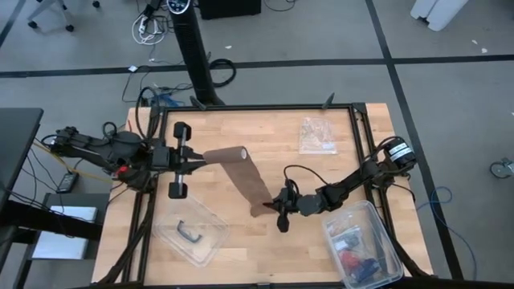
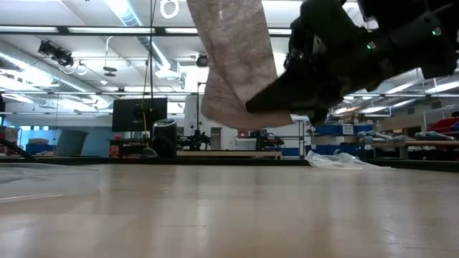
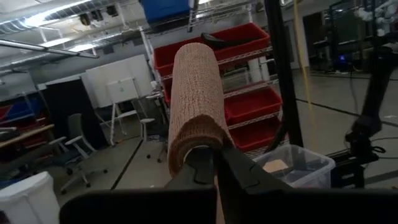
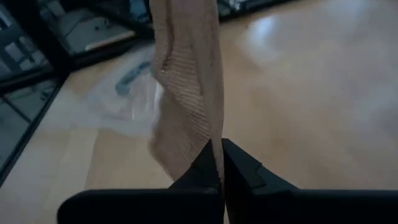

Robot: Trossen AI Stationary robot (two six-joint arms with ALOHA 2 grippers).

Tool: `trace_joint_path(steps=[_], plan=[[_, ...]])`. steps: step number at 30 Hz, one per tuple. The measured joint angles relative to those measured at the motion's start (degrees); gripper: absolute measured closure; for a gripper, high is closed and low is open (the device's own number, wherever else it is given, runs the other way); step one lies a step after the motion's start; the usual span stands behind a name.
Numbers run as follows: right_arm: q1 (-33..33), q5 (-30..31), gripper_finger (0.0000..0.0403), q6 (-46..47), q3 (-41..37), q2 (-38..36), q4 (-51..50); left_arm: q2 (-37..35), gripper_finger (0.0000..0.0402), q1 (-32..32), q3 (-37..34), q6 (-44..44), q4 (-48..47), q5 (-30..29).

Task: Roll bandage
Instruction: Roll the brown bandage

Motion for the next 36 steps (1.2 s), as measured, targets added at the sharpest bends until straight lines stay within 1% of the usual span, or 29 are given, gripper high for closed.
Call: trace_joint_path(steps=[4, 11, 15, 20, 27, 33, 34, 36], plan=[[1.9, -1.5, 0.0401, 3.1, 0.1, 0.7, 0.3, -1.2, 0.0401, 0.4, 0.0, 0.9, -0.6, -2.5], [4.9, -2.1, 0.0402, 5.4, 0.3, 0.7, 2.7, -2.5, 0.0401, 4.0, 0.0, 1.2, -4.2, -4.8], [5.6, -3.7, 0.0402, 5.1, 1.8, 0.7, 2.4, -2.8, 0.0401, 6.7, 0.0, 1.2, -7.8, -7.0], [6.2, -6.6, 0.0403, 2.1, 5.6, 0.7, 1.3, -2.8, 0.0401, 10.1, -0.4, 1.2, -10.4, -7.2], [7.9, -7.2, 0.0403, -2.4, 13.5, -0.9, -11.5, -3.0, 0.0401, 15.5, -0.6, 1.7, -16.3, -7.2], [9.0, -7.1, 0.0403, -7.9, 20.6, -1.8, -22.7, -3.4, 0.0401, 18.5, -0.6, 2.3, -20.0, -7.1], [9.0, -7.1, 0.0403, -8.6, 21.7, -1.8, -24.2, -3.4, 0.0401, 18.9, -0.6, 2.4, -20.0, -6.5], [8.9, -6.7, 0.0403, -10.0, 23.3, -1.8, -26.7, -3.8, 0.0401, 19.4, -0.6, 2.6, -19.0, -3.4]])
